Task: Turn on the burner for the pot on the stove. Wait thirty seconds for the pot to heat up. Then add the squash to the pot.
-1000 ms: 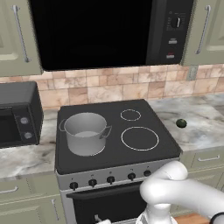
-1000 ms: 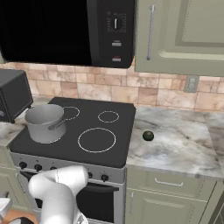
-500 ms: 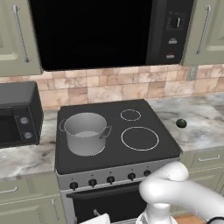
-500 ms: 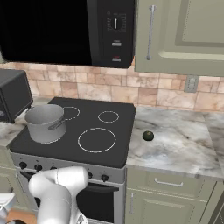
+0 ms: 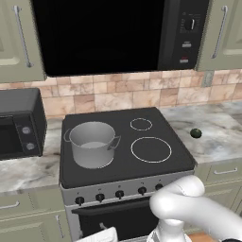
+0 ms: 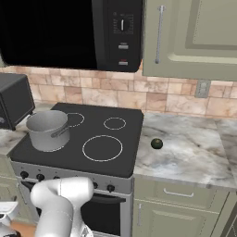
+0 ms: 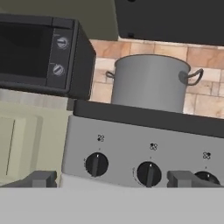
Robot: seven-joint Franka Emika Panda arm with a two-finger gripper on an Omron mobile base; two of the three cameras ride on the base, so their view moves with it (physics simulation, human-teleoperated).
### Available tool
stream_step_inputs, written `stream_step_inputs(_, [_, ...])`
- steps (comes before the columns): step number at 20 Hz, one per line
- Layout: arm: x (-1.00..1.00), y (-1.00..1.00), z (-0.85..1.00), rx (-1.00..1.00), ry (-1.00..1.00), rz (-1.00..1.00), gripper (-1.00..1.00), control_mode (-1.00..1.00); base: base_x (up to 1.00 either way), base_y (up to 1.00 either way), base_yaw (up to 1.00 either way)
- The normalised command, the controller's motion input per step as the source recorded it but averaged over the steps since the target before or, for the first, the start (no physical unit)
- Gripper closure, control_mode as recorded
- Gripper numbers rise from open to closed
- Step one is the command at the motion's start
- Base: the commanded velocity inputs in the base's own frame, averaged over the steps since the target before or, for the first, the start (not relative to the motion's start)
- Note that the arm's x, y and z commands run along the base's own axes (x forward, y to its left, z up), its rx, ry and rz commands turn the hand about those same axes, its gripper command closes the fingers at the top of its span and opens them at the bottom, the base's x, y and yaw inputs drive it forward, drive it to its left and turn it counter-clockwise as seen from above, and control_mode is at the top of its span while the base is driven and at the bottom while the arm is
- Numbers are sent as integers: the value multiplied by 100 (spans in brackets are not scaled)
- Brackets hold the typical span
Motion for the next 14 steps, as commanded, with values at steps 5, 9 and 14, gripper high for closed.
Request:
stream_step_inputs(5, [20,5,-12,0,0,0,-100,-100,0,0,0])
stream_step_inputs(9, [11,3,-11,0,-4,0,-100,-100,0,0,0])
stream_step_inputs(14, [11,5,-12,0,-2,0,-100,-100,0,0,0])
